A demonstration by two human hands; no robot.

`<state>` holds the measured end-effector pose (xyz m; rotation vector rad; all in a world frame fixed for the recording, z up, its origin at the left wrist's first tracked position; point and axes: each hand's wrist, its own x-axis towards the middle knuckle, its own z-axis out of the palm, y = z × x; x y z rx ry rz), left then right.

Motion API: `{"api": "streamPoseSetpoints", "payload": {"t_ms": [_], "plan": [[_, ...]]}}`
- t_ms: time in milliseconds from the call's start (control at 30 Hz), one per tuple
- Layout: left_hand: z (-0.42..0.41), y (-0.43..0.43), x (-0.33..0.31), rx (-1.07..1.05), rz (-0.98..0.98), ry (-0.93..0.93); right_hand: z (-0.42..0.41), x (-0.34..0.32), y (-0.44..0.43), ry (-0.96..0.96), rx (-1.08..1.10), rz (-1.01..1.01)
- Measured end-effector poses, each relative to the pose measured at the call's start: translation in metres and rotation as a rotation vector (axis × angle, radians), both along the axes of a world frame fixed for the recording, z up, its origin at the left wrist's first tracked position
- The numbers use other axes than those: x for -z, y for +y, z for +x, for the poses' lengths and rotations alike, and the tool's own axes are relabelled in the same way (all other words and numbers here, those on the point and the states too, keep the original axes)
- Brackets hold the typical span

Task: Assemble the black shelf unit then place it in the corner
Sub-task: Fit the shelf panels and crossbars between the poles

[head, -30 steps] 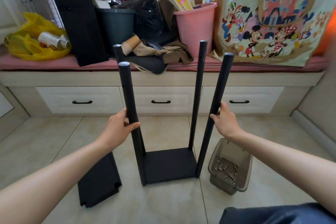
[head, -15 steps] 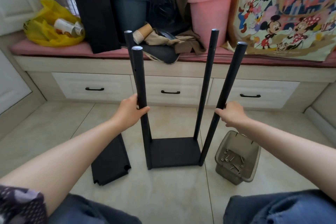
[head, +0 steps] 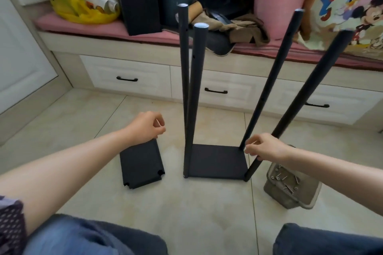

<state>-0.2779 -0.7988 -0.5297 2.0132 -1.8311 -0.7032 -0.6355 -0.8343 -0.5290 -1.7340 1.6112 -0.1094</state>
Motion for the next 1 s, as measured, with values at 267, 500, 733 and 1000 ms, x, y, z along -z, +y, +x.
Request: {"api": "streamPoseSetpoints", "payload": {"t_ms": [267, 500, 733, 1000], "plan": [[0.08, 0.02, 0.078, -0.347, 0.095, 0.255, 0.117, 0.091, 0.005, 0.213, -0.342, 0.103], [0.088, 0.037, 0.174, -0.591, 0.1, 0.348, 0.2, 0.176, 0.013, 0.159, -0.475, 0.29], [0.097, 0.057, 0.248, -0.524, 0.069, -0.049, 0.25, 0.229, -0.002, 0.1, -0.4, 0.313], [0.089, 0.054, 0.284, -0.558, 0.174, -0.269, 0.282, 0.256, -0.017, 0.033, -0.32, 0.319]]}}
